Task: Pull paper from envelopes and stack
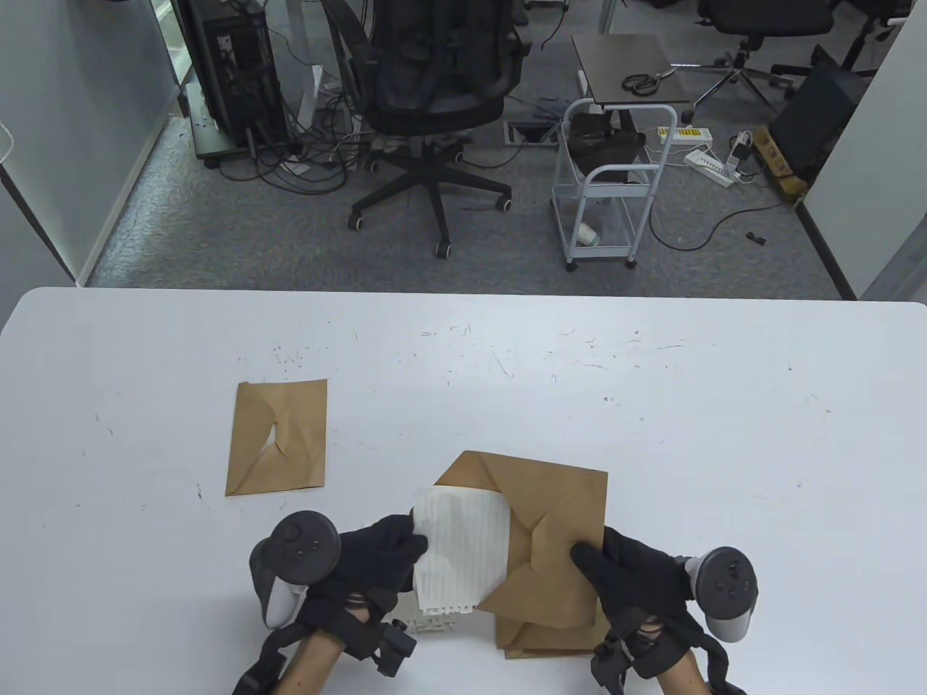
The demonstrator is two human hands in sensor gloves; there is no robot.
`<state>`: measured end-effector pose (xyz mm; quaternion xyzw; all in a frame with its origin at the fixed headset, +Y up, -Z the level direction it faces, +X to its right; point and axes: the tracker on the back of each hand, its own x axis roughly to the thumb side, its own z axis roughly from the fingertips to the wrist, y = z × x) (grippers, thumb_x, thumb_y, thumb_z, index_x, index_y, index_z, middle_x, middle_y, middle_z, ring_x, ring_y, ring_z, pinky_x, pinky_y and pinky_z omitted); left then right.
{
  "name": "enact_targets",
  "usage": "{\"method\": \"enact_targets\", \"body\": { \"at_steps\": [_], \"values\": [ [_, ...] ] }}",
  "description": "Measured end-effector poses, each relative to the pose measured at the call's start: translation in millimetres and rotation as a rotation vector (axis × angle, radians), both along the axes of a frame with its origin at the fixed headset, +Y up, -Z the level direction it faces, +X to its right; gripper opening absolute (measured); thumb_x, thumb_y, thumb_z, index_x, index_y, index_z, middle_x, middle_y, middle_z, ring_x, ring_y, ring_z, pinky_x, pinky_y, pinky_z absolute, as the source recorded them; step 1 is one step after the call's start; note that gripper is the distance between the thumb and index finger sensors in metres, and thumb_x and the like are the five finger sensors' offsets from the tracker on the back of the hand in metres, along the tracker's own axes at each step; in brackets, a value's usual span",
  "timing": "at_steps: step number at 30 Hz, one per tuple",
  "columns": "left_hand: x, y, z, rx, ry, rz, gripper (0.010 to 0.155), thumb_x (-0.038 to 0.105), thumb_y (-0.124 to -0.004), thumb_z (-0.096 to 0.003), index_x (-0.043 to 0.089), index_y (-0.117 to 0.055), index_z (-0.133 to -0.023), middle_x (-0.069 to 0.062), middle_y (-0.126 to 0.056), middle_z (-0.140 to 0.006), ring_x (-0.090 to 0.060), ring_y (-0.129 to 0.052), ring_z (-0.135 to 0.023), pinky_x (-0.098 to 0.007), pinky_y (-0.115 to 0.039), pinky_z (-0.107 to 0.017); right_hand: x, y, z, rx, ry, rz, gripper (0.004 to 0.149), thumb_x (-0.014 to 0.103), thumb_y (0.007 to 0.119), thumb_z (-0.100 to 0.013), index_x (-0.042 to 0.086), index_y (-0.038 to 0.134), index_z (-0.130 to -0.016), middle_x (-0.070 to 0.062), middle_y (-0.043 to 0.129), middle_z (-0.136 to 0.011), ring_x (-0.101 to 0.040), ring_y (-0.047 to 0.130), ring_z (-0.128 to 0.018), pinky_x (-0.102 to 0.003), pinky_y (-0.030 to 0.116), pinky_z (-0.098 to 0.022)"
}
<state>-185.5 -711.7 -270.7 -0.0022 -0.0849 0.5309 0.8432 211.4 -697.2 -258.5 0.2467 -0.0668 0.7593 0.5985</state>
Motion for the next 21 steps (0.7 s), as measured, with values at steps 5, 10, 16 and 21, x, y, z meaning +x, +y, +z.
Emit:
{"method": "enact_targets", "body": {
  "at_steps": [5,10,16,21],
  "values": [
    [-23,-19,-10,-0.24,0.077,0.046,0.045,0.033,-0.084,-0.0361,0.002,-0.097,-0.067,-0.009,-0.11,-0.038,-0.019,-0.107,-0.016,-0.047,-0.084,-0.045,11,0,-4,-0.014,-0.032,-0.059,0.04,0.031,0.081,-0.044,-0.001,0.087,-0.068,-0.019,0.099,-0.042,-0.019,0.097,-0.021,-0.042,0.084,-0.021],
    [-26,-38,-19,-0.371,0.081,-0.16,0.045,0.033,-0.084,-0.0354,0.002,-0.097,-0.066,-0.008,-0.11,-0.037,-0.019,-0.108,-0.015,-0.046,-0.084,-0.044,13,-4,-6,-0.037,-0.022,-0.069,0.04,0.031,0.08,-0.045,-0.001,0.087,-0.068,-0.019,0.099,-0.042,-0.019,0.097,-0.022,-0.042,0.084,-0.021],
    [-25,-46,-20,-0.399,0.116,-0.272,0.045,0.033,-0.085,-0.0354,0.002,-0.097,-0.066,-0.009,-0.11,-0.038,-0.019,-0.108,-0.016,-0.046,-0.084,-0.044,11,-5,-6,-0.033,-0.009,-0.053,0.04,0.031,0.08,-0.045,0.0,0.087,-0.068,-0.019,0.099,-0.042,-0.019,0.097,-0.022,-0.042,0.084,-0.02],
    [-24,-48,-21,-0.424,0.125,-0.328,0.046,0.033,-0.085,-0.035,0.002,-0.097,-0.066,-0.009,-0.11,-0.037,-0.019,-0.108,-0.015,-0.046,-0.084,-0.044,12,-4,-6,-0.03,-0.009,-0.066,0.04,0.031,0.08,-0.045,0.0,0.087,-0.068,-0.019,0.099,-0.042,-0.019,0.097,-0.021,-0.042,0.084,-0.02]
  ]
}}
